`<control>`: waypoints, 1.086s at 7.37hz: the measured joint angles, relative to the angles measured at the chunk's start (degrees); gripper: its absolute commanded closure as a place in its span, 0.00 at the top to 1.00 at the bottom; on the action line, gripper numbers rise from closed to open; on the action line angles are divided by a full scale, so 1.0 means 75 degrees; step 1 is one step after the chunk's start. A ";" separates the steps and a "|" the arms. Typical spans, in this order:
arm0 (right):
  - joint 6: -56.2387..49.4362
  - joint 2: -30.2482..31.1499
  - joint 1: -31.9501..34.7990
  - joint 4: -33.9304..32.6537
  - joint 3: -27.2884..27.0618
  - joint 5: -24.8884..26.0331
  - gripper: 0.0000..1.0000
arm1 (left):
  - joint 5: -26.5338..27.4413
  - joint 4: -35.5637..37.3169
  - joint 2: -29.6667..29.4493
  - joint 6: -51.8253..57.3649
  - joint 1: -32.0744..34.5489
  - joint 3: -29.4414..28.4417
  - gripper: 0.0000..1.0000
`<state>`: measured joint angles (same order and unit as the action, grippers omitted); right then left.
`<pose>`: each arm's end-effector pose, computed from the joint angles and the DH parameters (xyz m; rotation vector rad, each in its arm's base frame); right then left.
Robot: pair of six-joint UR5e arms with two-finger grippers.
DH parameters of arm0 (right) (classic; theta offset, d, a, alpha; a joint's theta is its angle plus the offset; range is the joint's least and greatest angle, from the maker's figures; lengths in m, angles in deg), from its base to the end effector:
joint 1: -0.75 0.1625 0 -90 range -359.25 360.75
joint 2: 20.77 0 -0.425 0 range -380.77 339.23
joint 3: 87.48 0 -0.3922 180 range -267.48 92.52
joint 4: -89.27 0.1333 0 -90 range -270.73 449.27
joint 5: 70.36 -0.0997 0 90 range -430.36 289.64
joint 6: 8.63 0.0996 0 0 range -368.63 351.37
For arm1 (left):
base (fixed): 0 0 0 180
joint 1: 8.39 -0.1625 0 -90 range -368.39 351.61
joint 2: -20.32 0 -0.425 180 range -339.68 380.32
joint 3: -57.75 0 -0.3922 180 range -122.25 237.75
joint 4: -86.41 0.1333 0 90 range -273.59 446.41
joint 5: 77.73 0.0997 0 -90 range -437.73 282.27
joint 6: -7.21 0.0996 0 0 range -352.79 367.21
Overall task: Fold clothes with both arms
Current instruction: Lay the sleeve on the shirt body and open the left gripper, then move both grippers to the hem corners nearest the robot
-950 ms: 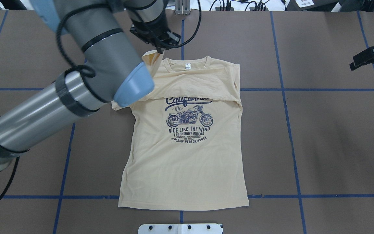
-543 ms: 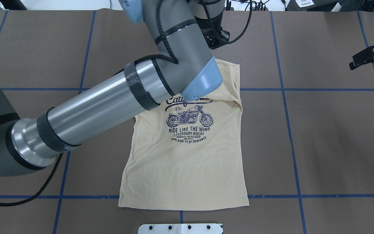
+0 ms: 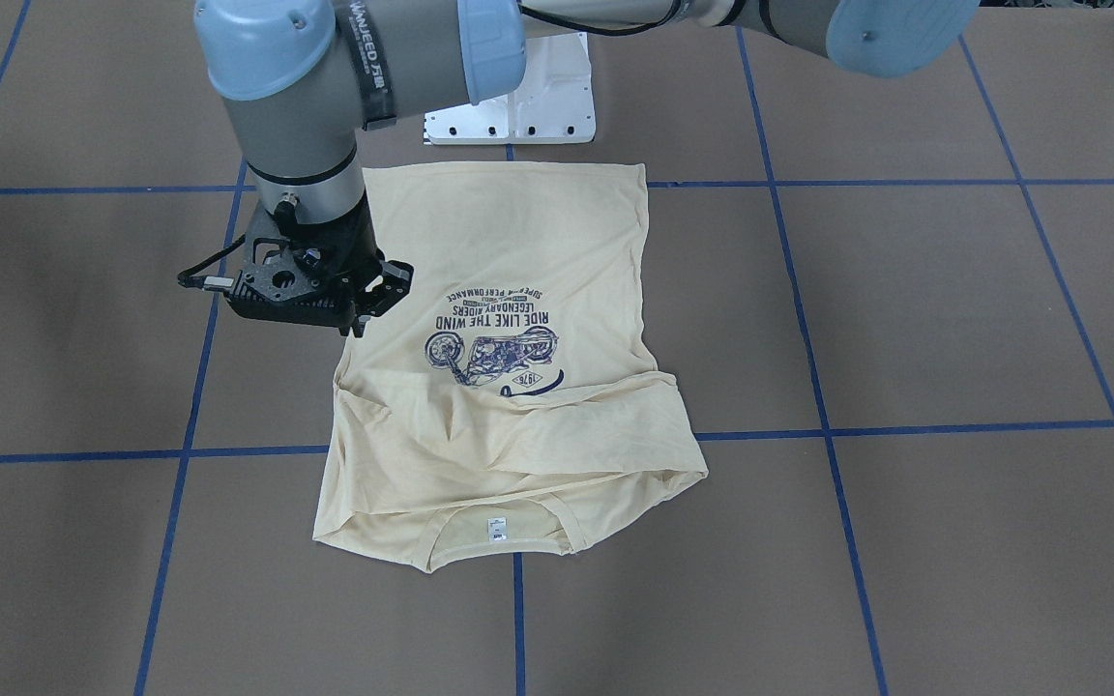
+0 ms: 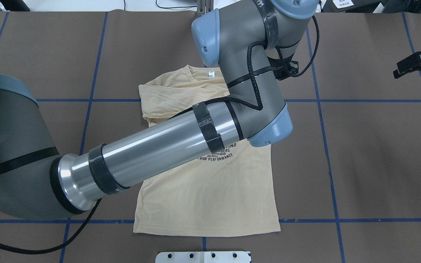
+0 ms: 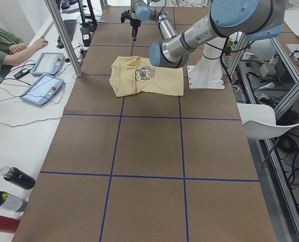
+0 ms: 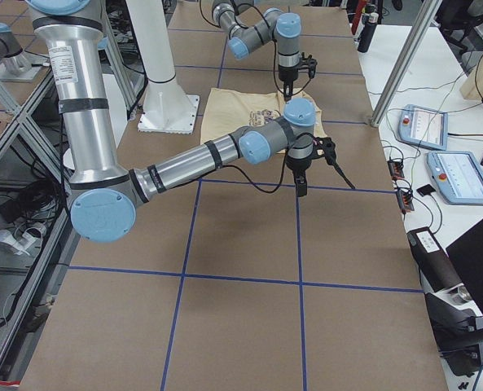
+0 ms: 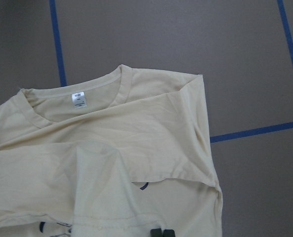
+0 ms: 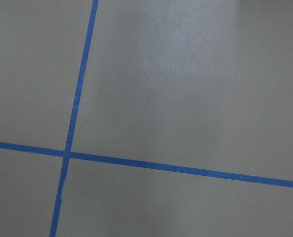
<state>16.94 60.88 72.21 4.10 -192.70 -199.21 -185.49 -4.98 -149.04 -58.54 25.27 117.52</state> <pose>-0.1064 -0.5400 0.4470 0.1920 -0.7933 -0.0522 0.6179 -0.5351 -0.0723 0.1698 0.9046 -0.0158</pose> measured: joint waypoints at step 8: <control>0.3328 -0.0141 -0.1416 0.0016 -0.1407 0.0603 1.00 | -0.0010 -0.0255 0.3258 0.1045 -0.0017 0.3598 1.00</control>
<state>41.91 59.82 61.58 4.22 -203.25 -194.68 -185.56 -6.90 -124.61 -50.70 25.15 144.51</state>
